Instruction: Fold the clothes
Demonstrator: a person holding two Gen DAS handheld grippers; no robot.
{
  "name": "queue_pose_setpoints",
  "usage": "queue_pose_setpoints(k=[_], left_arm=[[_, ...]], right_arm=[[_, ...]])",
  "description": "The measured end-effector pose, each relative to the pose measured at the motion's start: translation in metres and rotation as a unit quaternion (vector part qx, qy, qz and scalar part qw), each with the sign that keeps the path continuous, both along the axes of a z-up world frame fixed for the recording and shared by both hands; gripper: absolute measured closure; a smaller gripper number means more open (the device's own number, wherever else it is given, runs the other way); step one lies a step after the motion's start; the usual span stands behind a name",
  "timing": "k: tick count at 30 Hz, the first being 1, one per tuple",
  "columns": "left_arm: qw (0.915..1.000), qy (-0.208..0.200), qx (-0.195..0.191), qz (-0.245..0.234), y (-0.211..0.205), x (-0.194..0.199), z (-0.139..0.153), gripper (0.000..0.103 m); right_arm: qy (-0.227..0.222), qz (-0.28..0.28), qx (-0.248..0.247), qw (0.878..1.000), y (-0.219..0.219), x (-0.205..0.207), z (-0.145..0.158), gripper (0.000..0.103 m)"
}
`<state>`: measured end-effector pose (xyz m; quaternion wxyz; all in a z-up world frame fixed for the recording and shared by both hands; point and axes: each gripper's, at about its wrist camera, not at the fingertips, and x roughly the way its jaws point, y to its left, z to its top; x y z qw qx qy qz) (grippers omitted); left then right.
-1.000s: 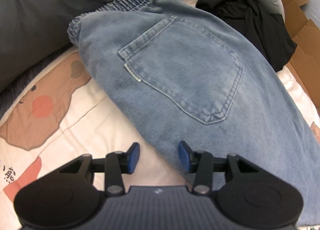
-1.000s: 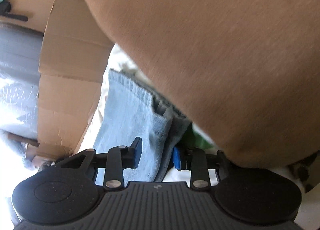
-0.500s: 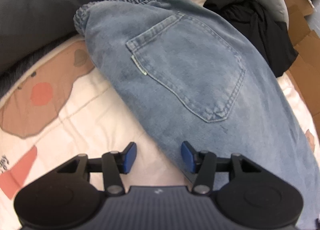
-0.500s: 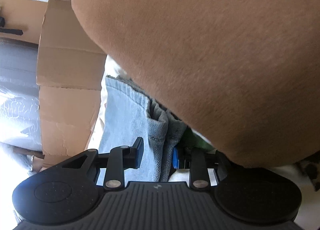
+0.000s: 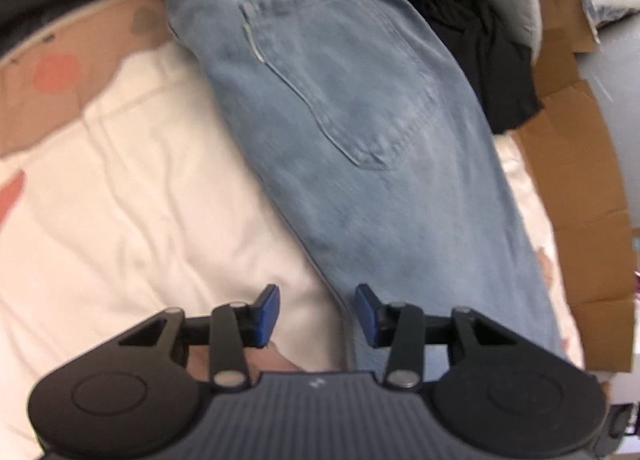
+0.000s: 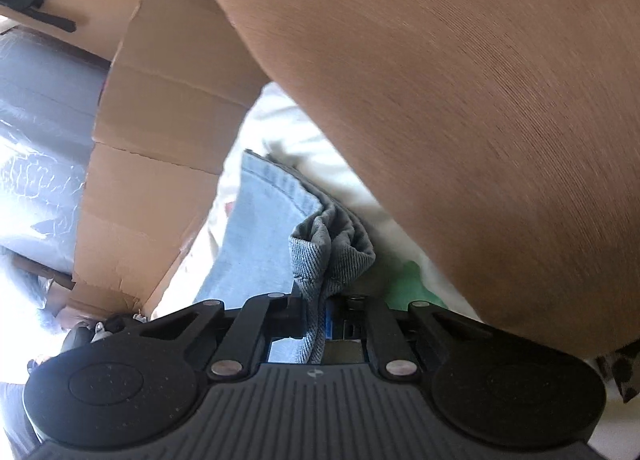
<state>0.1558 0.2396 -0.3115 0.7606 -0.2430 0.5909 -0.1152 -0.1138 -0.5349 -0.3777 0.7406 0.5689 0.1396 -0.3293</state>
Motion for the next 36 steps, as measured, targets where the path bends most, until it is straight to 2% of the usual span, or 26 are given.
queue_pose_setpoints(k=[4, 10, 13, 17, 20, 23, 25, 28, 31, 36], left_arm=[[0.9989, 0.005, -0.036, -0.03, -0.015, -0.002, -0.006, 0.059], [0.9981, 0.002, -0.057, -0.023, -0.017, -0.002, -0.021, 0.059], [0.9954, -0.001, -0.088, -0.038, -0.016, 0.002, -0.025, 0.059], [0.992, 0.001, -0.123, -0.029, -0.015, 0.007, -0.032, 0.053], [0.9892, 0.007, -0.146, -0.016, -0.01, 0.0, -0.034, 0.053], [0.9844, 0.023, -0.173, -0.027, -0.006, -0.013, -0.032, 0.053], [0.9818, 0.029, -0.185, -0.029, -0.001, -0.022, -0.03, 0.055], [0.978, 0.034, -0.205, -0.015, 0.011, -0.033, -0.026, 0.069], [0.979, 0.034, -0.201, -0.007, 0.016, -0.04, -0.026, 0.071], [0.9849, 0.038, -0.169, -0.007, 0.009, -0.041, -0.037, 0.071]], right_arm=[[-0.002, 0.003, -0.004, 1.0, -0.003, 0.014, 0.01, 0.096], [0.012, 0.005, -0.004, 1.0, -0.004, 0.033, 0.011, 0.096], [0.014, 0.005, -0.004, 1.0, -0.004, 0.042, 0.011, 0.096], [0.017, 0.009, -0.001, 1.0, 0.003, 0.038, 0.015, 0.096], [0.015, 0.01, 0.0, 1.0, 0.011, 0.031, 0.02, 0.096], [0.011, 0.005, 0.003, 1.0, 0.011, 0.037, 0.021, 0.096], [0.01, 0.005, 0.004, 1.0, 0.015, 0.042, 0.013, 0.096], [0.009, 0.006, 0.006, 1.0, 0.016, 0.049, 0.013, 0.096], [0.007, 0.004, 0.008, 1.0, 0.017, 0.056, 0.013, 0.096], [0.006, -0.002, 0.023, 1.0, 0.016, 0.068, 0.011, 0.096]])
